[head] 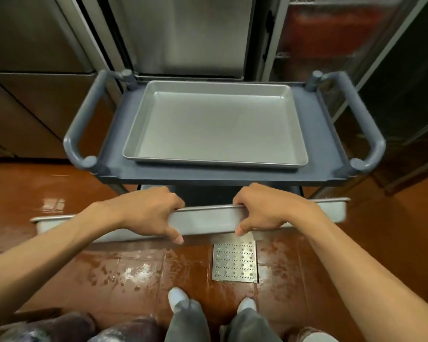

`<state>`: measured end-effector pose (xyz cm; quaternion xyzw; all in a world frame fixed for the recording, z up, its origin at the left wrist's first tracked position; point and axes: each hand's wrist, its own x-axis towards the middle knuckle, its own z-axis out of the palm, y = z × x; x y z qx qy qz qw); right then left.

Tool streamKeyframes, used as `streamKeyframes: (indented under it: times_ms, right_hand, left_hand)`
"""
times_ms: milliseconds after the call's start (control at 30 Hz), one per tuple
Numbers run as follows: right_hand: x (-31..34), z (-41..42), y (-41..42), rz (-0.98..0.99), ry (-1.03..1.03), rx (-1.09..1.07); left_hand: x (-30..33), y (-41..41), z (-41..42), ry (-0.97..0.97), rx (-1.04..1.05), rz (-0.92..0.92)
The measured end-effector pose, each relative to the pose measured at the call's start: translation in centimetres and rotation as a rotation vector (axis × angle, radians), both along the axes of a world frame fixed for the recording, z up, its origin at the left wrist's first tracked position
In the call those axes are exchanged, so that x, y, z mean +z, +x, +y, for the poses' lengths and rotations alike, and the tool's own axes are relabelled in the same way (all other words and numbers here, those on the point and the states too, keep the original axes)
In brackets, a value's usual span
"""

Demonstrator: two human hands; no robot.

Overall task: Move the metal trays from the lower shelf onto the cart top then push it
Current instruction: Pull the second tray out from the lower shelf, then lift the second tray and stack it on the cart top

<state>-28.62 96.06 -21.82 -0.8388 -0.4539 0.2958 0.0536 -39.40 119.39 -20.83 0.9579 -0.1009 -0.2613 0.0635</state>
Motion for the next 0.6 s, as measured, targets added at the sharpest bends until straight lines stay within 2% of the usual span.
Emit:
streamKeyframes:
  times_ms: [167,333,600]
  right_hand:
    - [9.1,-0.8,-0.5,-0.086,-0.020,0.052]
    - [16.8,-1.8,0.4,-0.207,0.014,0.128]
    - [27.3,-2.6,3.8,-0.267,0.085,0.149]
  left_hand:
    - [9.2,-0.4,-0.7,0.035,-0.012,-0.040]
    - [16.3,0.0,-0.4,-0.060,-0.032,-0.098]
    - [25.0,3.8,0.3,-0.017,-0.251,-0.475]
